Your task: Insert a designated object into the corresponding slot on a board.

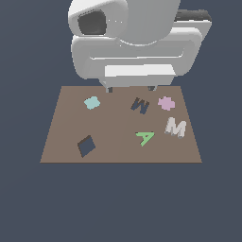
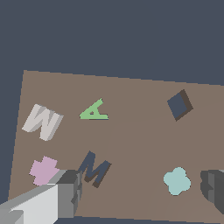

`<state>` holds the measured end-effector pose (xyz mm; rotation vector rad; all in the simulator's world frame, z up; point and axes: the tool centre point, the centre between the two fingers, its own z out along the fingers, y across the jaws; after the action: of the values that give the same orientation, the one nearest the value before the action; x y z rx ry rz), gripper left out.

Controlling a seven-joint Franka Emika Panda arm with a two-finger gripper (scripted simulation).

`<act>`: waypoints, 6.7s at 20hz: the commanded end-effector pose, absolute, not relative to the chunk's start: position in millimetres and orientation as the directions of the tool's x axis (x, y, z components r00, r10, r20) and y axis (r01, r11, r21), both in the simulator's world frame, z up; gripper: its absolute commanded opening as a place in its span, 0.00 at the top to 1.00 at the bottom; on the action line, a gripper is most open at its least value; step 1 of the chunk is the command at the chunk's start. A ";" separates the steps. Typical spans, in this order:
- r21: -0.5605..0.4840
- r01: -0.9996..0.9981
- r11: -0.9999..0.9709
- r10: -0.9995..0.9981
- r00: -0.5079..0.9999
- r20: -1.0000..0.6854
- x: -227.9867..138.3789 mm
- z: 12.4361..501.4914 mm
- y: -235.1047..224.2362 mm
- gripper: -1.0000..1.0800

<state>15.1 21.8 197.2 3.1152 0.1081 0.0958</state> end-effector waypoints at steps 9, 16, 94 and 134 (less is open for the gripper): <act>0.023 0.042 -0.999 0.043 0.997 0.057 14.3 188.4 31.3 0.04; 0.018 -0.026 -0.999 -0.025 0.998 0.049 13.3 165.8 55.5 0.04; 0.000 -0.018 -1.000 -0.018 1.000 0.000 16.8 34.2 194.2 1.00; 0.001 0.999 0.038 0.999 -0.038 0.001 -77.9 38.5 144.7 1.00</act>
<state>-76.6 148.8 38.1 2.2439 2.1986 0.0016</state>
